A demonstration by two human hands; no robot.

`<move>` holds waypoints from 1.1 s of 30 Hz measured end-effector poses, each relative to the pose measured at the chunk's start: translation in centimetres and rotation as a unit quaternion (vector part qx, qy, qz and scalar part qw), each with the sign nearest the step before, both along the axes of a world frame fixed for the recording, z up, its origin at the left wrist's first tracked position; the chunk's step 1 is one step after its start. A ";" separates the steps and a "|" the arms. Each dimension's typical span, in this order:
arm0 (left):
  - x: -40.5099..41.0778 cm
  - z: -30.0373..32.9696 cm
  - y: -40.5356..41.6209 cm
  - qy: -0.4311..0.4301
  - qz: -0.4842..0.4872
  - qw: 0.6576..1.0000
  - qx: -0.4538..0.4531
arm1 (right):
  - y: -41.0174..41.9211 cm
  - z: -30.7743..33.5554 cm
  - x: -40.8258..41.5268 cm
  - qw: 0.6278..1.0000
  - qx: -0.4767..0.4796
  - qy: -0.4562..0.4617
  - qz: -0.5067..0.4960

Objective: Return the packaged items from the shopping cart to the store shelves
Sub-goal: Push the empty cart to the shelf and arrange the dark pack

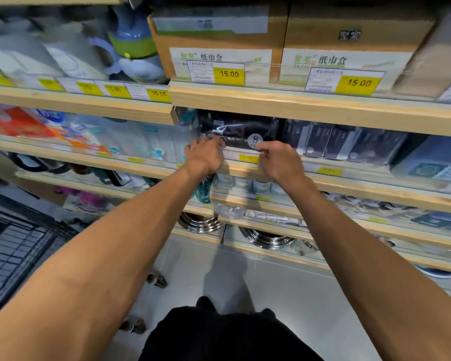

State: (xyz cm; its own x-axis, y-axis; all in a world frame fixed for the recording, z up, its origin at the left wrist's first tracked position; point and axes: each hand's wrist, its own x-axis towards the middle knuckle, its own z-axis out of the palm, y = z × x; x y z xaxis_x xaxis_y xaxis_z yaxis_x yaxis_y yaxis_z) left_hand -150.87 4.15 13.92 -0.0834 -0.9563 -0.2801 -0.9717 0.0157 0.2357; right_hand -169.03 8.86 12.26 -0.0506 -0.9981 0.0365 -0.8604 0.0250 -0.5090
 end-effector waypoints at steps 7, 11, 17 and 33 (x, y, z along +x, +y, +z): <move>-0.4 -0.1 0.3 0.004 -0.049 0.997 0.061 | -0.9 -0.9 0.4 0.996 0.034 0.086 -0.001; 1.9 -0.1 1.7 0.150 -0.014 0.985 -0.081 | 0.5 -0.7 2.4 0.985 -0.092 0.116 -0.091; 9.4 -1.6 3.0 0.256 0.115 0.943 -0.177 | 2.3 0.0 11.3 0.988 -0.138 -0.072 0.001; 21.6 -6.7 -6.4 0.341 0.161 0.917 0.125 | -4.2 -5.8 24.2 0.986 0.165 -0.023 -0.022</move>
